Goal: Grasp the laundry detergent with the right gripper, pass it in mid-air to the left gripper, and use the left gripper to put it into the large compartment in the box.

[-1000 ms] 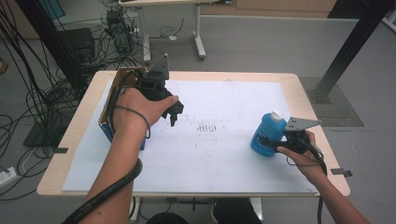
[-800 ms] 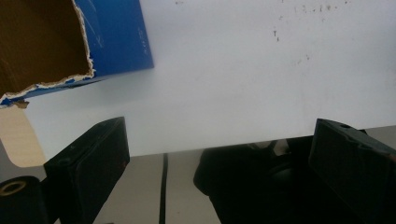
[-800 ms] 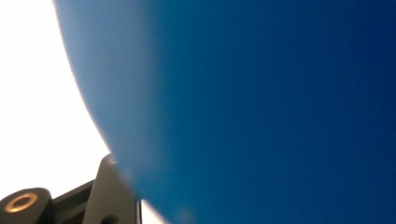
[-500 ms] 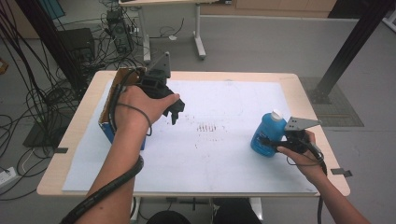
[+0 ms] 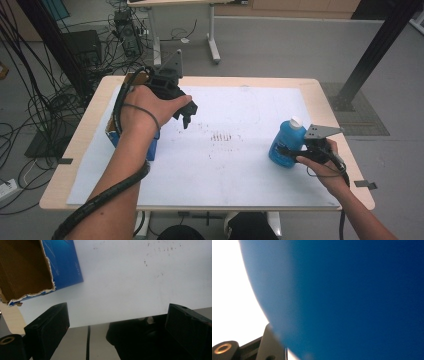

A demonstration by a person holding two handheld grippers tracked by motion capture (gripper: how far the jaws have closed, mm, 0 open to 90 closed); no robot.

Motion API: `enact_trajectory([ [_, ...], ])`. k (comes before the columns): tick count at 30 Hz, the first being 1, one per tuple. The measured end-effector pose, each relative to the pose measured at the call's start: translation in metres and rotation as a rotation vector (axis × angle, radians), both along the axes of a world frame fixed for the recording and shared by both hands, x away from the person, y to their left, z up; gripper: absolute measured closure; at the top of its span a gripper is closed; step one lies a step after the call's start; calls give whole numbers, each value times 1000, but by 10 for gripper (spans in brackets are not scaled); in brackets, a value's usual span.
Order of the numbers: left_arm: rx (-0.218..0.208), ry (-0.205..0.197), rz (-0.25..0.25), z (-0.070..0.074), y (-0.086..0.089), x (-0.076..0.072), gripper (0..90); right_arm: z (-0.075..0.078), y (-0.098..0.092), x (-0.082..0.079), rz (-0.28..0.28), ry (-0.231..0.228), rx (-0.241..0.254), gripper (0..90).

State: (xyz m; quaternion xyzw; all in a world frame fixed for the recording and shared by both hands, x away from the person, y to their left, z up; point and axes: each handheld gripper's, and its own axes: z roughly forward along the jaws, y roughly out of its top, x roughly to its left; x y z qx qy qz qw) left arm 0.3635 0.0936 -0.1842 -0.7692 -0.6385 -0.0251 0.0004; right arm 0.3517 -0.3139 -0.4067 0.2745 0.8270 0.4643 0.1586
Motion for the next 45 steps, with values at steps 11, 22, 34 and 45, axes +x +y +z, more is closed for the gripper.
enact_trajectory([
  [11, 2, -7, -33, 9, 4, 2, 57, 17, -2, 4, 1, 7, 15, 454],
  [22, -3, -8, -111, 18, -1, 5, 56, 46, 3, 7, 10, 60, 9, 452],
  [34, -19, -15, -201, 29, 1, 12, 56, 74, 23, 14, 39, 109, -25, 449],
  [45, -8, -16, -321, 41, -1, 20, 55, 100, 54, 29, 85, 128, -28, 448],
])
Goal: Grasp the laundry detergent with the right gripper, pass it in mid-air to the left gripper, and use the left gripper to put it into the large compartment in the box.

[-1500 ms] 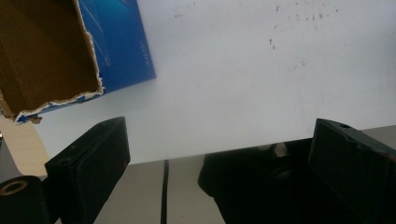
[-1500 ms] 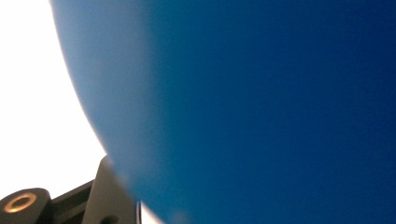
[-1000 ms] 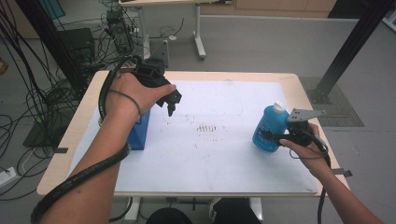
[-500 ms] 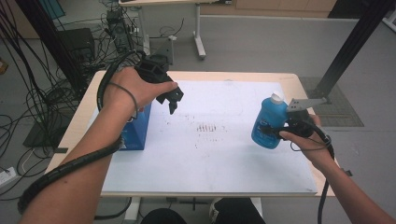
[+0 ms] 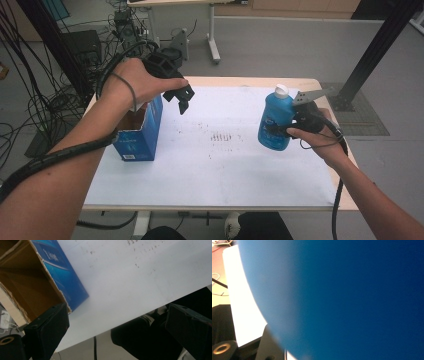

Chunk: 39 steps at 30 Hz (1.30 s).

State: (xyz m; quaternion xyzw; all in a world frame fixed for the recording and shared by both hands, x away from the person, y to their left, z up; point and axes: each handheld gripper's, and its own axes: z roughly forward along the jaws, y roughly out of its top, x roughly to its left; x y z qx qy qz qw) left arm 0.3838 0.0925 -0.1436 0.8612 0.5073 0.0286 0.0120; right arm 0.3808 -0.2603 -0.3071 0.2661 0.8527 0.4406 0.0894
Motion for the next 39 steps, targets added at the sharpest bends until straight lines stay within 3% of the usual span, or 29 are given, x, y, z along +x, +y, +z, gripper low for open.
enact_trajectory([
  [2, -4, -5, -11, 1, -1, 1, 55, 2, 2, 1, 4, 3, -2, 448],
  [6, 0, -18, -86, 7, -4, 4, 54, 7, 16, 11, 36, 19, -9, 448],
  [9, 1, -28, -106, 9, -4, 5, 54, 8, 24, 15, 50, 22, -8, 448],
  [11, -11, -47, -146, 12, -4, 7, 55, 10, 35, 21, 72, 22, 2, 447],
  [13, -12, -50, -152, 13, -3, 8, 54, 11, 41, 24, 83, 24, 7, 447],
  [14, -10, -44, -189, 13, -2, 10, 51, 12, 51, 28, 102, 25, 14, 447],
  [16, 10, -47, -213, 11, -2, 13, 50, 13, 61, 32, 122, 25, 16, 447],
  [20, 7, -54, -263, 10, 1, 17, 51, 15, 77, 37, 162, 29, 14, 447],
  [25, 14, -62, -336, 13, 3, 20, 51, 13, 98, 41, 214, 33, -2, 446],
  [31, 3, -57, -388, 17, 0, 25, 52, 14, 121, 43, 266, 29, -12, 446],
  [32, 4, -54, -415, 20, -2, 25, 52, 15, 130, 42, 288, 28, -12, 446],
  [39, 13, -64, -479, 33, -8, 25, 49, 20, 159, 41, 355, 21, 1, 446],
])
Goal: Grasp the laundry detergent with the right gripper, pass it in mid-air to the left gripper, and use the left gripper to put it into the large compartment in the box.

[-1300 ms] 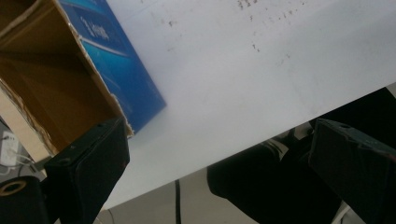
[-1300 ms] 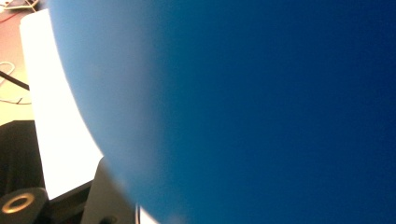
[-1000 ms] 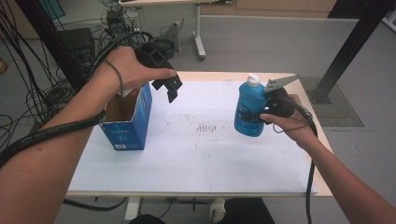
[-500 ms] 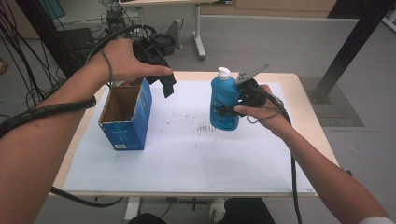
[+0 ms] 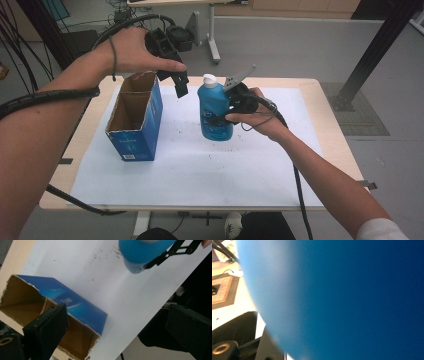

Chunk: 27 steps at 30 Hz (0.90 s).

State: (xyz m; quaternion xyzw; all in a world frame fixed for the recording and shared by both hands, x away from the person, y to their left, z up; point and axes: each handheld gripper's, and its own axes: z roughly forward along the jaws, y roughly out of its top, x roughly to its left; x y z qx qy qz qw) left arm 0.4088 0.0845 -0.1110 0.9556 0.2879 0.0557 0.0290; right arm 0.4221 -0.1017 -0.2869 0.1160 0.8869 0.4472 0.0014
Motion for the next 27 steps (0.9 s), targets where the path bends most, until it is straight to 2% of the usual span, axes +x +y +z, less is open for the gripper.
enact_trajectory([
  [5, 1, -2, -18, 3, -1, -1, 48, 1, 13, -2, 27, -2, 14, 445],
  [7, -15, 16, -39, 4, -1, -3, 48, 1, 21, -6, 54, -13, 25, 445],
  [11, 8, 28, -59, 2, -1, -5, 47, 0, 32, -10, 89, -14, 38, 445],
  [15, 17, 29, -53, 0, 0, -7, 48, -1, 42, -14, 121, -9, 49, 445],
  [20, 8, 33, -68, -1, 0, -9, 48, -1, 51, -17, 149, -13, 58, 445],
  [23, 16, 39, -87, -3, -2, -12, 47, -2, 57, -20, 175, -18, 62, 444],
  [27, 9, 58, -118, -6, -5, -16, 47, -2, 63, -25, 207, -32, 70, 444],
])
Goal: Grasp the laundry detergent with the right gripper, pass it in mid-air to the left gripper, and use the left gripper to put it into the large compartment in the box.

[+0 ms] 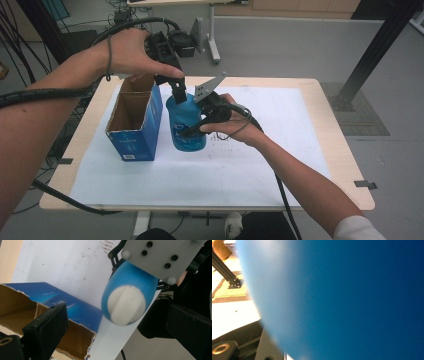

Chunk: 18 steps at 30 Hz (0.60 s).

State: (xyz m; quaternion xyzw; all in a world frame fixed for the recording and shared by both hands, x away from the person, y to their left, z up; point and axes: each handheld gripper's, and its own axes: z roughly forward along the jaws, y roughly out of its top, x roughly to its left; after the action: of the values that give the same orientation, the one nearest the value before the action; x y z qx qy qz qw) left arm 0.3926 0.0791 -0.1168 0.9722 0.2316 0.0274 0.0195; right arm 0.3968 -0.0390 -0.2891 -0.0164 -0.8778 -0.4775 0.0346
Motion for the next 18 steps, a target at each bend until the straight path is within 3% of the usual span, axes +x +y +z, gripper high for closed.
enact_trajectory([
  [9, 17, 25, -56, -10, -6, -8, 48, 3, 5, -7, 50, -14, 15, 443],
  [18, 5, 46, -77, -18, -6, -13, 48, 7, 4, -12, 84, -35, 33, 443],
])
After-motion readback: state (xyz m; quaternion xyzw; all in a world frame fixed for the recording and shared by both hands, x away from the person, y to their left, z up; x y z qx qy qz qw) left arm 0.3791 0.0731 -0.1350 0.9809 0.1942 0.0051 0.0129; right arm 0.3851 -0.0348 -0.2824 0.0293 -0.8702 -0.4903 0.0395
